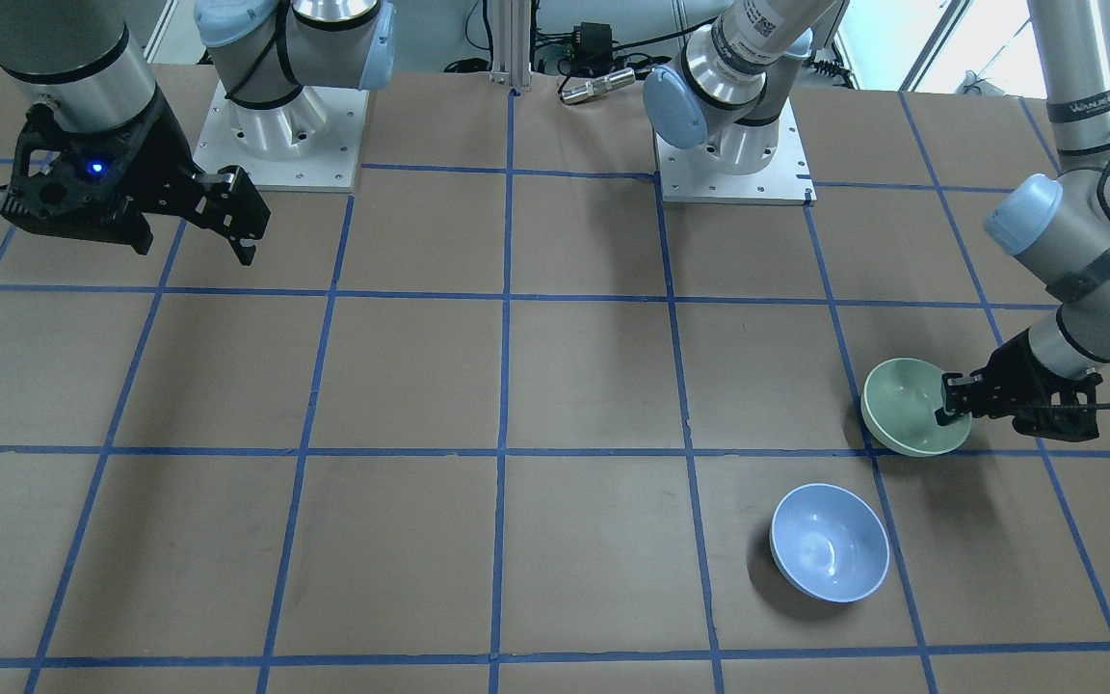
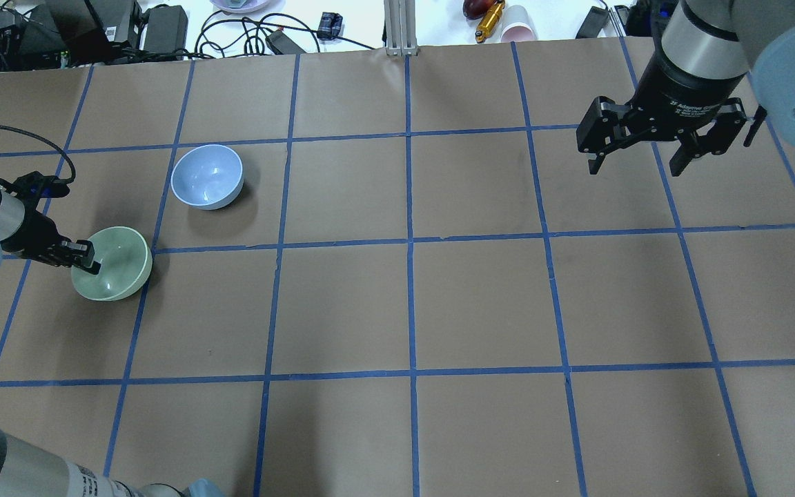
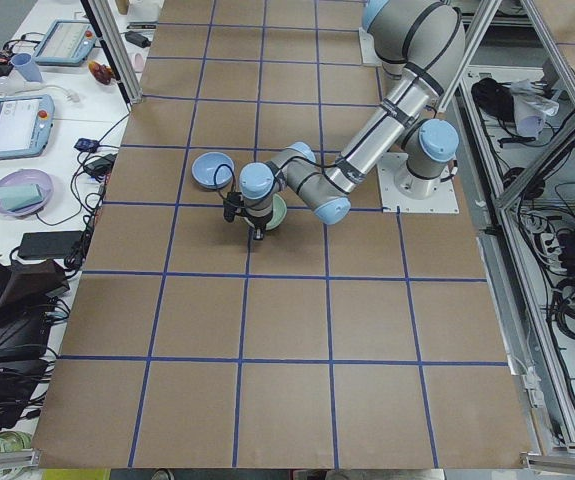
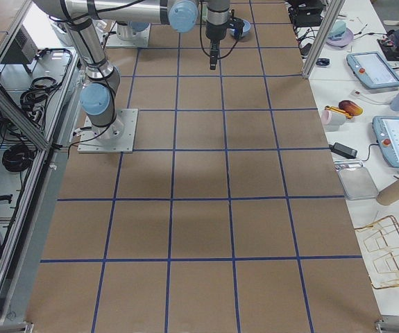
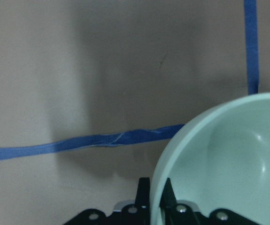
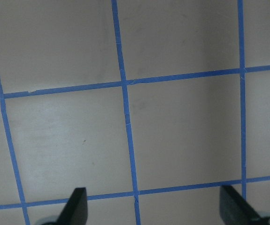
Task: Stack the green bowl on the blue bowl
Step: 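Close the left gripper on the pale green bowl's rim, then lift the green bowl and carry it over the light blue bowl, then lower the green bowl into the light blue bowl with the left gripper, then open the left gripper and raise it away from the bowls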
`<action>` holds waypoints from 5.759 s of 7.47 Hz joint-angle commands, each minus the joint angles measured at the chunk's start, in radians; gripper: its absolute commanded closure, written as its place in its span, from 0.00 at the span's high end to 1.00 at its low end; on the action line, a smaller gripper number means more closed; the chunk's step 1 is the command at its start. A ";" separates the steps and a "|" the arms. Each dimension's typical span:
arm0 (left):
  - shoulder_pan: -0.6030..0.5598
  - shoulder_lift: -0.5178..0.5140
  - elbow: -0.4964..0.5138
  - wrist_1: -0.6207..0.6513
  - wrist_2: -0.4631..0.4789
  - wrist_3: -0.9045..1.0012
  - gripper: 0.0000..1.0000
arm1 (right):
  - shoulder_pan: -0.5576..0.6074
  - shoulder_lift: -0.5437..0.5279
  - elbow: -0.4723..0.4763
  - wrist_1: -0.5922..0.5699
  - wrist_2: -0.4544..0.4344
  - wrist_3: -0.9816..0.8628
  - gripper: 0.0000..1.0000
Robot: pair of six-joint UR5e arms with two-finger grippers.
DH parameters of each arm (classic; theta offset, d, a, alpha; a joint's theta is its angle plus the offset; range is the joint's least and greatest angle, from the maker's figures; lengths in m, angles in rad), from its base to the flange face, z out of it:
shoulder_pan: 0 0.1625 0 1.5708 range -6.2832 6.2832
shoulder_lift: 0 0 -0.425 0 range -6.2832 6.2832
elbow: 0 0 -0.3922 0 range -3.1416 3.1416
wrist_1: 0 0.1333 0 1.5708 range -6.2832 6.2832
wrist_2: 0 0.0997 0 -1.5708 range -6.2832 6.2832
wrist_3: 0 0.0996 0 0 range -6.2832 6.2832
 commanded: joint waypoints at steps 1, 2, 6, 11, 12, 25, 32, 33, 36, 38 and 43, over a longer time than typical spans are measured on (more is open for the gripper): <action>0.016 0.016 0.015 -0.023 -0.019 0.004 0.00 | 0.000 0.000 0.000 0.000 0.000 0.000 1.00; 0.017 0.025 0.050 -0.073 -0.022 0.004 0.00 | 0.000 0.000 0.000 0.000 0.000 0.000 1.00; 0.003 0.061 0.210 -0.307 -0.069 -0.014 0.00 | 0.000 0.000 0.000 0.000 0.000 0.000 1.00; -0.139 0.027 0.281 -0.329 -0.178 -0.193 0.00 | 0.000 0.000 0.000 0.000 0.000 0.000 1.00; -0.177 0.019 0.284 -0.328 -0.178 -0.238 0.00 | 0.000 0.000 0.002 0.000 0.000 0.000 1.00; -0.264 -0.154 0.406 -0.258 -0.218 -0.349 0.00 | 0.000 0.000 0.000 0.000 0.000 0.000 1.00; -0.267 -0.169 0.402 -0.246 -0.217 -0.349 0.50 | 0.000 0.000 0.000 0.000 0.000 0.000 1.00; -0.267 -0.166 0.403 -0.246 -0.218 -0.362 0.51 | 0.000 0.000 0.000 0.000 0.000 0.000 1.00; -0.290 -0.087 0.417 -0.272 -0.180 -0.367 0.59 | 0.000 0.000 0.000 0.000 0.000 0.000 1.00; -0.378 0.019 0.504 -0.462 0.007 -0.376 0.66 | 0.000 0.000 0.000 0.000 0.000 0.000 1.00; -0.630 0.241 0.537 -0.637 0.085 -0.678 0.76 | 0.000 0.000 0.000 0.000 0.000 0.000 1.00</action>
